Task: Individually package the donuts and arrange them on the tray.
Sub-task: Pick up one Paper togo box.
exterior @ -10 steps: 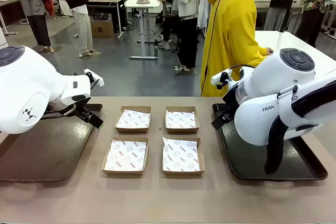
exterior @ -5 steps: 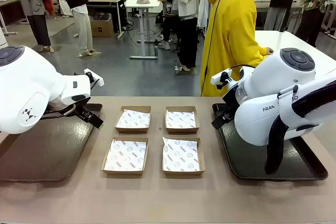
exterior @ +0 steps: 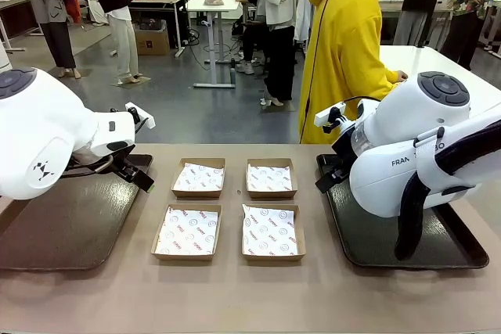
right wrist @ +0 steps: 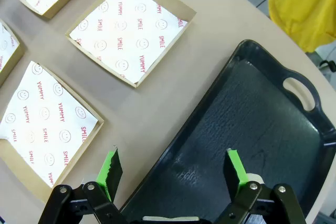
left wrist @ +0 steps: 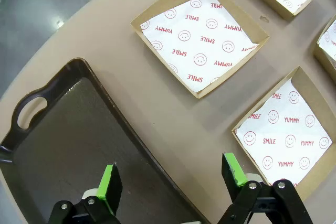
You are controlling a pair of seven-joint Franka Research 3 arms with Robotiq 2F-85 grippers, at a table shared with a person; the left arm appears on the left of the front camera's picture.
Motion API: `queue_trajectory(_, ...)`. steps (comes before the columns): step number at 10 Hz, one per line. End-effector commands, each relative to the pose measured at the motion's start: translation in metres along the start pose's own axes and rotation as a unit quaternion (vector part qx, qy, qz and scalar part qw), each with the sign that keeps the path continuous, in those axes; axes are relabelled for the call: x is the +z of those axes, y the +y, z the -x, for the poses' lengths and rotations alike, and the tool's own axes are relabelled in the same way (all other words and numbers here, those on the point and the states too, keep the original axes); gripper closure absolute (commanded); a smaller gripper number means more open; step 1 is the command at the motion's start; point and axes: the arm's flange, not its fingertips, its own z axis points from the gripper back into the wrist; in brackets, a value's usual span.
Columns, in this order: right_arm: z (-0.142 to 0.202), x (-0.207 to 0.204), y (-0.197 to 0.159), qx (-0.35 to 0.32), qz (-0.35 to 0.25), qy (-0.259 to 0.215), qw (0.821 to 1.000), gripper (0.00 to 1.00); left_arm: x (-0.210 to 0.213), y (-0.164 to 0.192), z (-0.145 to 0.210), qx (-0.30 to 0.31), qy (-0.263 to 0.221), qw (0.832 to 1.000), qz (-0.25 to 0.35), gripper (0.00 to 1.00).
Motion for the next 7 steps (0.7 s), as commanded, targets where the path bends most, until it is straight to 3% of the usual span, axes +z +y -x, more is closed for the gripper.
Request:
queue_trajectory(1, 0.000, 0.000, 0.000, 0.000, 0.000, 0.000, 1.000, 0.00, 0.000, 0.000, 0.000, 0.000, 0.000, 1.000, 0.000, 0.00)
queue_trajectory(2, 0.000, 0.000, 0.000, 0.000, 0.000, 0.000, 1.000, 0.00, 0.000, 0.000, 0.000, 0.000, 0.000, 1.000, 0.000, 0.00)
queue_trajectory(3, 0.019, 0.019, 0.015, 0.012, -0.016, 0.011, 1.000, 0.00, 0.020, -0.006, 0.024, -0.009, 0.018, 1.000, 0.010, 0.00)
queue_trajectory(5, 0.056, 0.058, 0.047, 0.032, -0.053, 0.076, 0.995, 0.00, 0.063, -0.013, 0.062, -0.056, 0.055, 0.996, 0.045, 0.00)
queue_trajectory(7, 0.099, 0.089, 0.067, 0.027, -0.050, 0.136, 0.989, 0.00, 0.094, -0.016, 0.103, -0.075, 0.112, 0.988, 0.076, 0.00)
